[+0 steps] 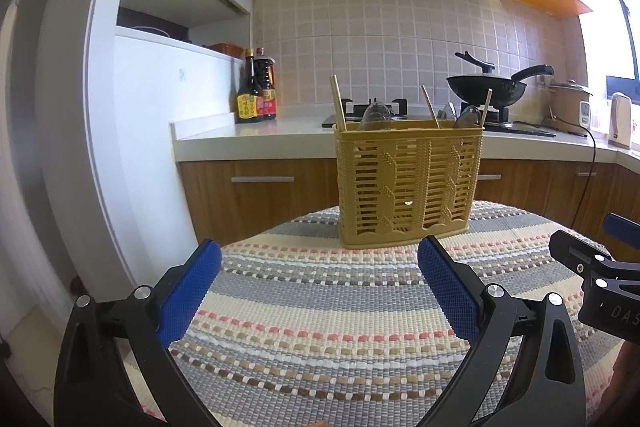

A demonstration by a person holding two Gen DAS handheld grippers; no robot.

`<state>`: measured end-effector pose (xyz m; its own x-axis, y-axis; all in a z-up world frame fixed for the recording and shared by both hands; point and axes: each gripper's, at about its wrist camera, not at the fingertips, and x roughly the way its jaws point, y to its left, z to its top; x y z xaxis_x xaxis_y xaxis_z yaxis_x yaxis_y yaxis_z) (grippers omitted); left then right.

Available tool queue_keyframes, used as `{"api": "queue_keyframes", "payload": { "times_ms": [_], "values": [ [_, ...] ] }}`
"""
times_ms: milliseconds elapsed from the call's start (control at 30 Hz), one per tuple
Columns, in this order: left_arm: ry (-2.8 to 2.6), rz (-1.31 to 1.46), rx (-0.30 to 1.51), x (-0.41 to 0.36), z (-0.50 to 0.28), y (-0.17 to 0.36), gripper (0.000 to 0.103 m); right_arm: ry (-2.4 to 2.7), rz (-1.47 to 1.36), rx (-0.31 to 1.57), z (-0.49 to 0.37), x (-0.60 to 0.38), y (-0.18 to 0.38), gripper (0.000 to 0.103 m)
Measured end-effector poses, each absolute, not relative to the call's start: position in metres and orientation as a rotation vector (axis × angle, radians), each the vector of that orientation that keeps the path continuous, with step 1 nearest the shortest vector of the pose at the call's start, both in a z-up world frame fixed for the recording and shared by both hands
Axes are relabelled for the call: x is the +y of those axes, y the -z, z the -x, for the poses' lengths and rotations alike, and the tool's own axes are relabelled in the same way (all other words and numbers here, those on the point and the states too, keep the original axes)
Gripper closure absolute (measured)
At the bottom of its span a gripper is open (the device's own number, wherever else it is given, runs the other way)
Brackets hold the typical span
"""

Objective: Organize utensils

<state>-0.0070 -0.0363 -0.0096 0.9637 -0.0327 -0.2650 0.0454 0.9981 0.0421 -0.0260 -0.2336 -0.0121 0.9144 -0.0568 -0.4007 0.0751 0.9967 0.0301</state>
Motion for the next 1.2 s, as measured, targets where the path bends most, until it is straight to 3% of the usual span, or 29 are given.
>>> {"api": "queue_keyframes", "payload": {
  "times_ms": [1200],
  "values": [
    [0.034, -0.036, 0.284, -0.0358, 0.0041, 0.0101, 0.007, 0.044, -0.043, 0.433, 0.0237, -0.2313, 0.0143, 0.01]
  ]
}}
